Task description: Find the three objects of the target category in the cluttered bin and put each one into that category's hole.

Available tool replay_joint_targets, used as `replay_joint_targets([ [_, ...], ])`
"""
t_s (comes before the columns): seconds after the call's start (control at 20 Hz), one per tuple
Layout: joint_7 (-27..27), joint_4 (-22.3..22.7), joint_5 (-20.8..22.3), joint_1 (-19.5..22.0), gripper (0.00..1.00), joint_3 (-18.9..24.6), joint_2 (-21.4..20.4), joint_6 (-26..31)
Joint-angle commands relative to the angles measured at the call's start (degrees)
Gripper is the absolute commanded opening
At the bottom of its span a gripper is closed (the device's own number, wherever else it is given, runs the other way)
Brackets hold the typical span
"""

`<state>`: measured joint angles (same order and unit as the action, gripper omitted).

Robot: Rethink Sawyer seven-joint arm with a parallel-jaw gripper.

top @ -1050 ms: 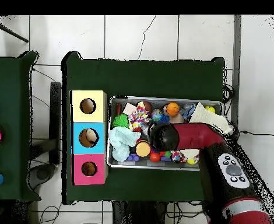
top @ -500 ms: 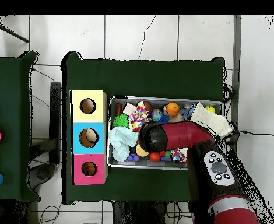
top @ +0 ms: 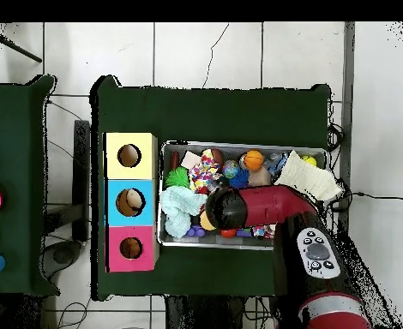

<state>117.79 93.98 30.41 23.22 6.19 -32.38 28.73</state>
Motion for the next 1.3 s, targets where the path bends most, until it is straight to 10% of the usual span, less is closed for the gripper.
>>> replay_joint_targets([
  [0.05, 6.53, -0.1, 3.97, -0.38, 1.0, -4.07, 3.44, -6.87],
  [0.7, 7.1, -1.04, 1.99, -1.28, 1.0, -7.71, 12.19, -18.14],
  [1.3, 5.75, -2.2, -0.44, -2.34, 1.0, -11.25, 16.07, -13.58],
])
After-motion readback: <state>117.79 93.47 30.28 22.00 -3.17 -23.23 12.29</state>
